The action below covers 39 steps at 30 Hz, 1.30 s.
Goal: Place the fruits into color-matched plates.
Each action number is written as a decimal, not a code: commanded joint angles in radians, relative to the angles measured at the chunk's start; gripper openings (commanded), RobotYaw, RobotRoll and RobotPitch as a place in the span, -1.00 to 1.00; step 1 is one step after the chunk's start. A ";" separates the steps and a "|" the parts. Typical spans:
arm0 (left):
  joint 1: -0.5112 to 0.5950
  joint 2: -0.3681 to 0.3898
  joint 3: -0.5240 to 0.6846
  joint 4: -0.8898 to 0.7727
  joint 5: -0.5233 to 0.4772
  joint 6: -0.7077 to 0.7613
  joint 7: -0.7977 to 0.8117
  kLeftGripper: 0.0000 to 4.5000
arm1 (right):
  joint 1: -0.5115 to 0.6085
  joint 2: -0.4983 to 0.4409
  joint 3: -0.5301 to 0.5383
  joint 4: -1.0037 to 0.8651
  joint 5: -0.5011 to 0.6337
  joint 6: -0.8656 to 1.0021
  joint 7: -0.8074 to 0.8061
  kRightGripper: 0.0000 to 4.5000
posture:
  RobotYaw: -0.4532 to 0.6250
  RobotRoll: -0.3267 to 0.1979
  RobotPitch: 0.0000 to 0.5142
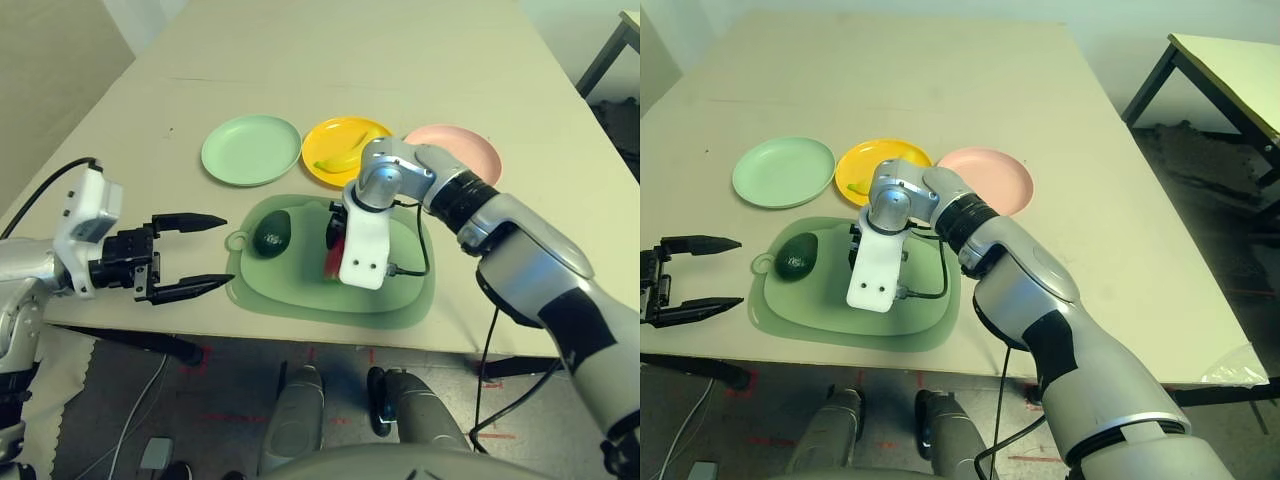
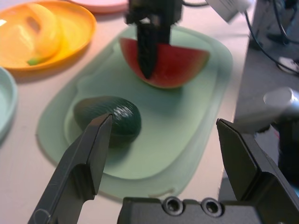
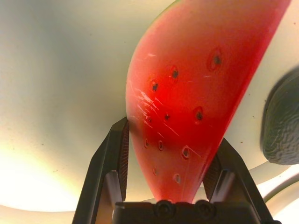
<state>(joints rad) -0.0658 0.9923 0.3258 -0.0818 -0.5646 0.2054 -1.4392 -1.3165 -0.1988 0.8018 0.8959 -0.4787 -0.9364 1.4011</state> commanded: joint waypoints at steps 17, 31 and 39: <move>-0.166 -0.057 -0.017 0.057 -0.038 0.034 0.090 1.00 | -0.255 -0.200 -0.082 0.317 -0.073 0.141 -0.145 -0.04 | 0.02 0.25 -0.28; -0.122 -0.038 -0.015 0.013 -0.032 0.053 0.096 1.00 | -0.143 -0.257 0.025 0.481 -0.379 0.408 -0.644 -0.04 | 0.05 0.25 -0.20; -0.073 -0.020 0.016 -0.035 -0.056 0.090 0.100 1.00 | -0.103 -0.252 0.026 0.496 -0.441 0.469 -0.743 -0.04 | 0.08 0.25 -0.12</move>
<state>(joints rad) -0.1547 0.9616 0.3270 -0.0922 -0.6062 0.2823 -1.3336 -1.4341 -0.4530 0.8274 1.3852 -0.9103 -0.4797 0.6757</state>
